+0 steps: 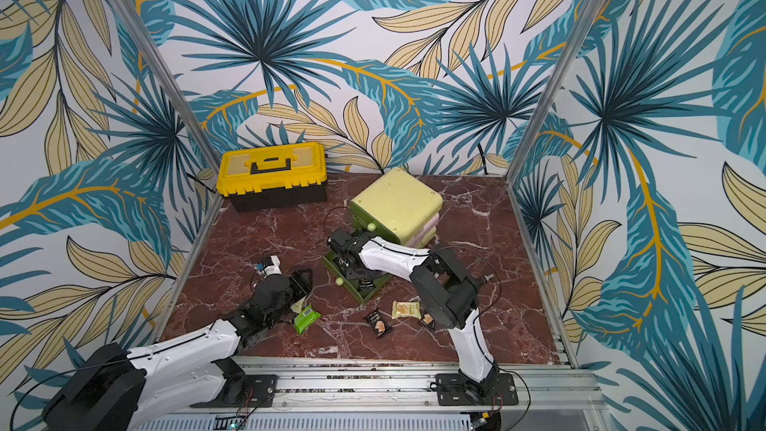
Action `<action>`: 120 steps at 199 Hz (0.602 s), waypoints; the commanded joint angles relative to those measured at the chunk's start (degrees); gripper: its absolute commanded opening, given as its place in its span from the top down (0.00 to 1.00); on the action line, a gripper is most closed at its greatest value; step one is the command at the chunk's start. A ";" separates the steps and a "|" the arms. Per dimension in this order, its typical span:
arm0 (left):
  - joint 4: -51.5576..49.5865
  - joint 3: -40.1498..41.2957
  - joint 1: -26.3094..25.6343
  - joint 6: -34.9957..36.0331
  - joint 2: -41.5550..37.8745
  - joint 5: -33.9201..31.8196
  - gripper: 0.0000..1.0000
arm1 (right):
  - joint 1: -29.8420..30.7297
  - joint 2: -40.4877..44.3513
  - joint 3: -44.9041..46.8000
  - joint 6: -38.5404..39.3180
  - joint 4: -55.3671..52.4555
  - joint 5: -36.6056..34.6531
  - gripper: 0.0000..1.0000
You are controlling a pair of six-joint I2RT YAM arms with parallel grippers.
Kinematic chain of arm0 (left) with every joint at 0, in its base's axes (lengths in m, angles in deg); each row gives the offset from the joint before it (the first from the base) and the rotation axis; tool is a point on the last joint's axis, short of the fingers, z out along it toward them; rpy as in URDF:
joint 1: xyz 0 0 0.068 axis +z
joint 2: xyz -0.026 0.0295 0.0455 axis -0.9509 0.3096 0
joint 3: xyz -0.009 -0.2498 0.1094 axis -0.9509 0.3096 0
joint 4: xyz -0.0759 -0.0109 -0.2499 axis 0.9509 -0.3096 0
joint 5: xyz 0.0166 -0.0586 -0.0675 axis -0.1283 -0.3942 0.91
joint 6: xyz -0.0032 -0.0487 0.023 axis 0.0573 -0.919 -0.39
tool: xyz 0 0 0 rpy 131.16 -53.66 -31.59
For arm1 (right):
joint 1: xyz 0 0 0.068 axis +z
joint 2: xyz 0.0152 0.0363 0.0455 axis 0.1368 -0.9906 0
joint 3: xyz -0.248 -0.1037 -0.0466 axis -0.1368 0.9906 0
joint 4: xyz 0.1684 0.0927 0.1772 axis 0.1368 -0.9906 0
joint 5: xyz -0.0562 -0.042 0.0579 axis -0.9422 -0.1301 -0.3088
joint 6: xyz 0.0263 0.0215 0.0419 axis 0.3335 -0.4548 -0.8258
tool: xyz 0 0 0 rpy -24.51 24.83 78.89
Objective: Take the cookies out of the drawer
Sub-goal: Pick up the cookie from the drawer.
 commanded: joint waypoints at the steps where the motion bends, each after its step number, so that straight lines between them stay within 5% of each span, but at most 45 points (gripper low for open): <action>1: 0.66 -1.68 0.27 0.24 0.40 0.05 0.40 | -0.29 -1.42 1.13 -1.20 0.43 0.69 0.46; 120: 1.36 -1.14 0.62 0.33 0.23 -0.54 0.40 | -0.28 1.95 2.18 0.45 1.20 -0.57 0.59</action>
